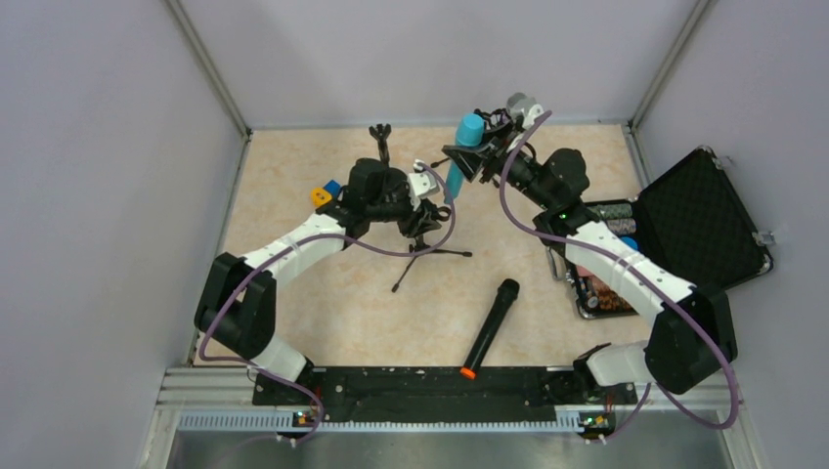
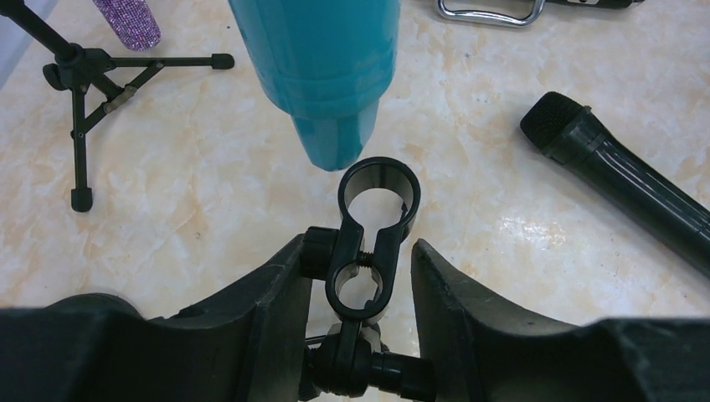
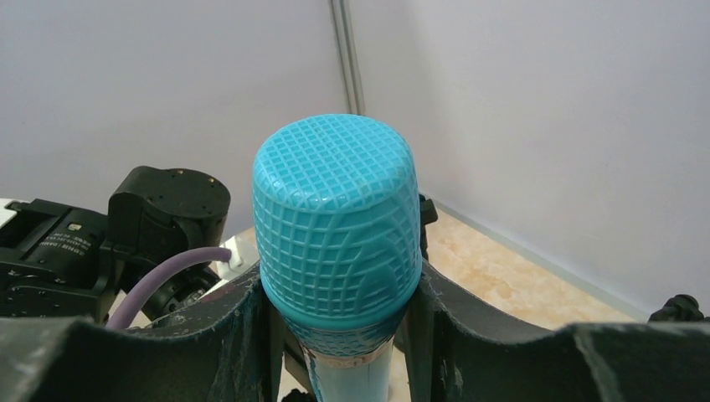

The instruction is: Attach the microphones to the stand

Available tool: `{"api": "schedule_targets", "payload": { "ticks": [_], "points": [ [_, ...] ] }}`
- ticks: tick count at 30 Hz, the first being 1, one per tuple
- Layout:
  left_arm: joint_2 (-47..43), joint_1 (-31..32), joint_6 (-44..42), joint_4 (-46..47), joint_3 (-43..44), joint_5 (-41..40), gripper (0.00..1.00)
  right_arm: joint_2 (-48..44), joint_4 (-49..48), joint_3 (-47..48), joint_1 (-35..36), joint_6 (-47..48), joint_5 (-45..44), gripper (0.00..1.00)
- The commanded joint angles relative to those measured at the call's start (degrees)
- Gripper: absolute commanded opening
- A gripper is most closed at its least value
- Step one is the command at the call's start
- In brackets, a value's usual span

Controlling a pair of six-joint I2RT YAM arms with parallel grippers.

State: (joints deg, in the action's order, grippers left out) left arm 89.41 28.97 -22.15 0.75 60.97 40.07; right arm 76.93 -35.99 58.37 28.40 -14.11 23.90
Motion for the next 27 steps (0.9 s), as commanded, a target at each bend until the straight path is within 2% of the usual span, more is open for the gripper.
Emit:
{"api": "schedule_targets", "payload": {
  "ticks": [1,10,15,19,22,27],
  "points": [
    [-0.7,0.5,-2.9,-2.4,2.1,-0.4,0.39,-1.9,-4.0,-1.1,0.8,-2.2,1.0,0.00],
    [-0.6,0.9,-3.6,-3.5,2.3,-1.2,0.35,-2.0,-6.7,-3.4,1.4,-5.0,1.6,0.00],
    [-0.5,1.0,-3.7,-4.0,2.6,-1.3,0.29,-2.0,-7.2,-4.9,1.7,-5.1,1.1,0.00],
    [-0.3,0.9,-3.8,-4.4,2.8,-1.6,0.17,-2.0,-7.5,-6.7,1.9,-4.2,0.4,0.00],
    [0.2,1.0,-3.9,-5.2,3.4,-1.2,0.02,-2.0,-6.9,-7.9,2.4,-2.2,-0.3,0.00],
    [1.3,1.1,-3.8,-7.0,4.8,-0.5,0.00,-2.1,-8.3,-10.7,3.3,1.1,-1.2,0.00]
  ]
}}
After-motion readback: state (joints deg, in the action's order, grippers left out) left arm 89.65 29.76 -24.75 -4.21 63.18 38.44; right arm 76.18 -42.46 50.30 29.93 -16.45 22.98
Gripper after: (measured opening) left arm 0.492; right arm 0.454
